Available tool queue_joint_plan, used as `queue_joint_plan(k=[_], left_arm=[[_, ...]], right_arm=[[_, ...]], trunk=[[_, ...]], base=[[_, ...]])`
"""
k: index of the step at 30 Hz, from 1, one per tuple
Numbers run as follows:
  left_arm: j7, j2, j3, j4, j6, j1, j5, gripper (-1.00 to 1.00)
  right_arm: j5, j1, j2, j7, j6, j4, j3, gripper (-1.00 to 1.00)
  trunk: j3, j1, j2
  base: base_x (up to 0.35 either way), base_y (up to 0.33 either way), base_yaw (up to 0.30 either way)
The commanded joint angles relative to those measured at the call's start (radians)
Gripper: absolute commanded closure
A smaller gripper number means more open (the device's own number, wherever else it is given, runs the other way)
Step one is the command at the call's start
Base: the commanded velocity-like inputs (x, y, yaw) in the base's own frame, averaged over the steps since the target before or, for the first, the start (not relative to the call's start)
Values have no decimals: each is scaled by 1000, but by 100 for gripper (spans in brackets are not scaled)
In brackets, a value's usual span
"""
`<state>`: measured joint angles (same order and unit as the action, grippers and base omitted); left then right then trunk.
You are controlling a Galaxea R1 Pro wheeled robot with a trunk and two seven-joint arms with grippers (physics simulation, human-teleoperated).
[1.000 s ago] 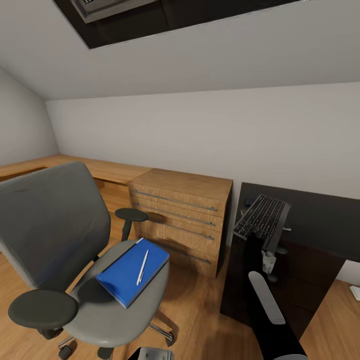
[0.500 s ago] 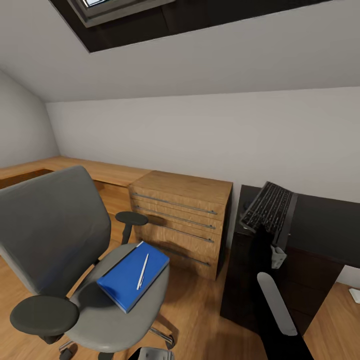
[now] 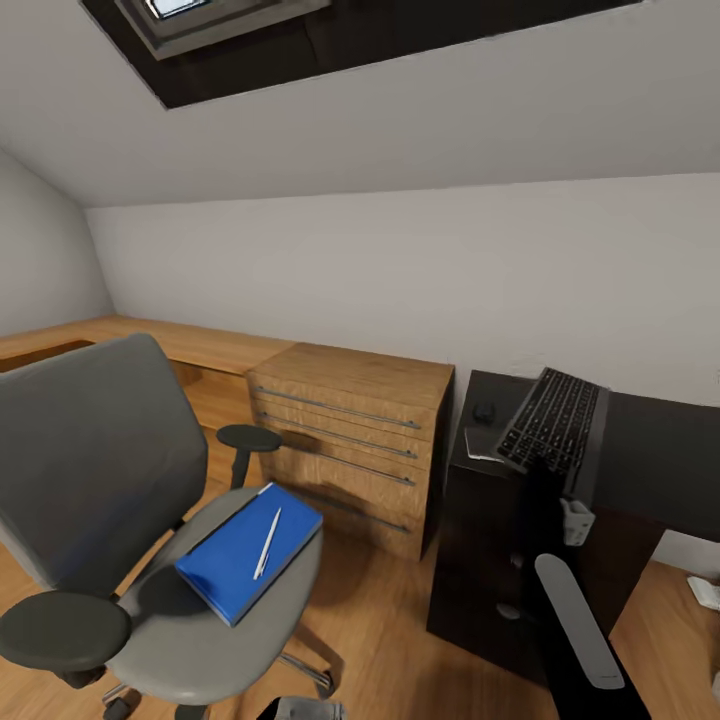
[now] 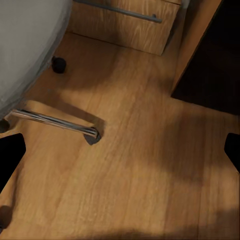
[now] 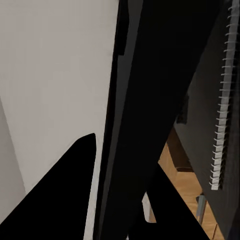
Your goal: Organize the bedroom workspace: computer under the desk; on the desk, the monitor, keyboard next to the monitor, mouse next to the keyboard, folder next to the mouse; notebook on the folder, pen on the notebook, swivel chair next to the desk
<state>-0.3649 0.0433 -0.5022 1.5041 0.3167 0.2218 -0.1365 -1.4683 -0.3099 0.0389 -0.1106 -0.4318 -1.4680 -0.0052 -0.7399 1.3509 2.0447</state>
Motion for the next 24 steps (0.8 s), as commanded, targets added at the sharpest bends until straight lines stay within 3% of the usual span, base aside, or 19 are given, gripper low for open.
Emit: queue_joint_plan(k=[1,4,12,24], left_arm=[[-9,4,5,7,1,1,-9,-100],[-10,5,21,24,1,1,-9,-100],[-11,3,-5,19,-4,2,-8,-100],[-11,1,-3,19,-4,2,-9,-100]], right_arm=[[-1,5,-5,0,4,5,-1,100],[4,5,-22,-1,20,22,1,100],[16,5,23,-3,-2,12,7,100],[17,5,26,-7,-61,13,5,100]], trunk=[[-1,0,0],[-1,0,0],[-1,0,0],[-1,0,0]], base=[[0,0,0],[0,0,0],[0,0,-9],[0,0,-246]])
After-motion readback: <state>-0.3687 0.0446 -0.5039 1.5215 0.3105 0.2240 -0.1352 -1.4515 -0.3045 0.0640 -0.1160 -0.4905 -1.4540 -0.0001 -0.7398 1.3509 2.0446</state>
